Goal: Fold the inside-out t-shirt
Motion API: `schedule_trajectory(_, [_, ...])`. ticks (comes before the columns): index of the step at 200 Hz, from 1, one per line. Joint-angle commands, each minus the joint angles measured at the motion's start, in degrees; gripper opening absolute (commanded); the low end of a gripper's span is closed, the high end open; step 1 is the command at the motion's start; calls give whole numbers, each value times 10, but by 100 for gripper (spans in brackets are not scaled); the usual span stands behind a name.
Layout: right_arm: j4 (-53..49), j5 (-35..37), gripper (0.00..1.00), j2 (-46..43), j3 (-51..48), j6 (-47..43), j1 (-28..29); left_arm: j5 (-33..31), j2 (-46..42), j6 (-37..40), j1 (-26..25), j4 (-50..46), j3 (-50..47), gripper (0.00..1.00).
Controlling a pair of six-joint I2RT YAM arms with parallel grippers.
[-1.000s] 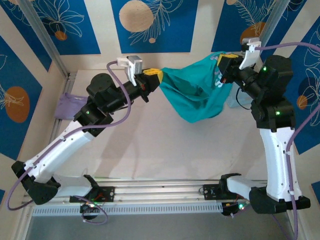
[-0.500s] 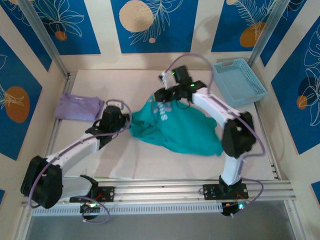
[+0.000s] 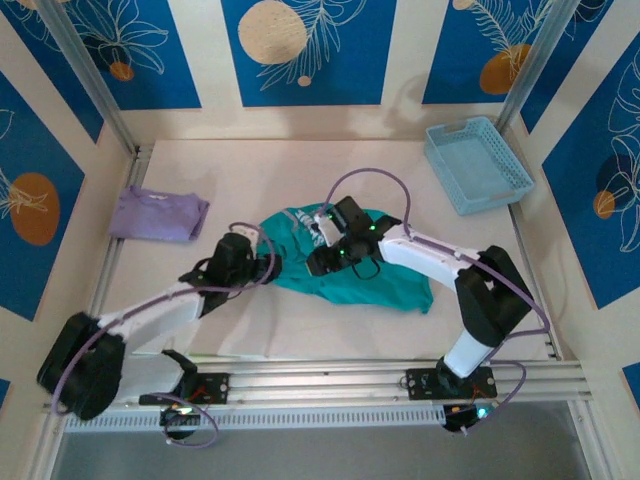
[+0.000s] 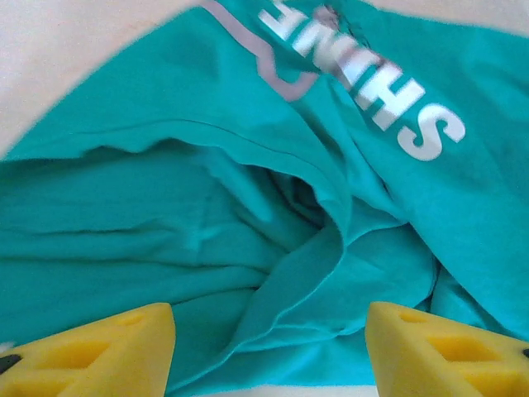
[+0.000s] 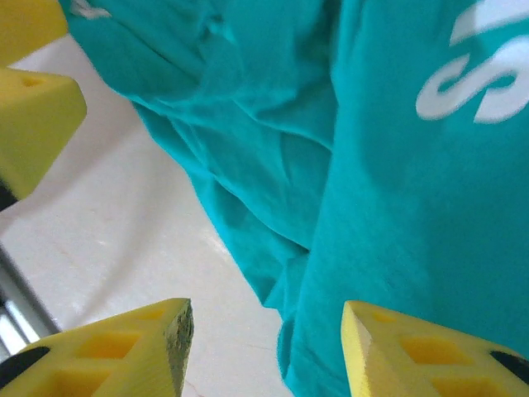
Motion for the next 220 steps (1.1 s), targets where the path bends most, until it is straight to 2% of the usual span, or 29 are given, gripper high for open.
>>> schedule_trajectory(1, [34,50,51,22,-24,28,1,44,78,50,-13,39,48,62])
schedule_trajectory(20, [52,76,50,35,-24,29,2,40,147,65,-12,45,84,62])
schedule_trajectory(29, [62,84,45,39,-25,26,1,43,175,71,-12,57,99,59])
schedule_trajectory(36, [68,91,35,40,-24,23,0,45,193,72,-12,66,108,50])
schedule_trajectory(52, [71,112,10,24,-29,17,-5,56,208,61,-4,76,128,24])
schedule_trajectory(63, [66,121,0,-4,-42,10,-13,78,187,50,6,82,125,6])
schedule_trajectory(69, [63,124,0,-21,-54,8,-19,91,167,46,10,85,118,0])
schedule_trajectory(89, [62,123,0,-106,-111,8,-49,150,72,41,22,89,81,0])
schedule_trajectory(105, [110,93,0,-183,-166,9,-67,202,7,27,29,93,54,0])
schedule_trajectory(120, [190,48,0,-233,-210,-11,-57,233,-32,17,29,102,35,0])
schedule_trajectory(128, [215,51,0,-243,-218,-28,-41,243,-43,13,29,103,31,0])
schedule_trajectory(149, [223,105,40,-227,-200,-66,-9,251,-51,23,28,84,35,0])
schedule_trajectory(170, [227,99,63,-192,-170,-89,-2,256,-47,33,29,73,39,0])
schedule_trajectory(178, [224,99,67,-173,-157,-98,5,256,-47,33,29,73,39,0])
schedule_trajectory(193, [221,110,67,-136,-135,-107,15,257,-49,34,29,73,38,0])
schedule_trajectory(220, [218,132,57,-80,-115,-107,12,253,-59,43,29,61,38,0])
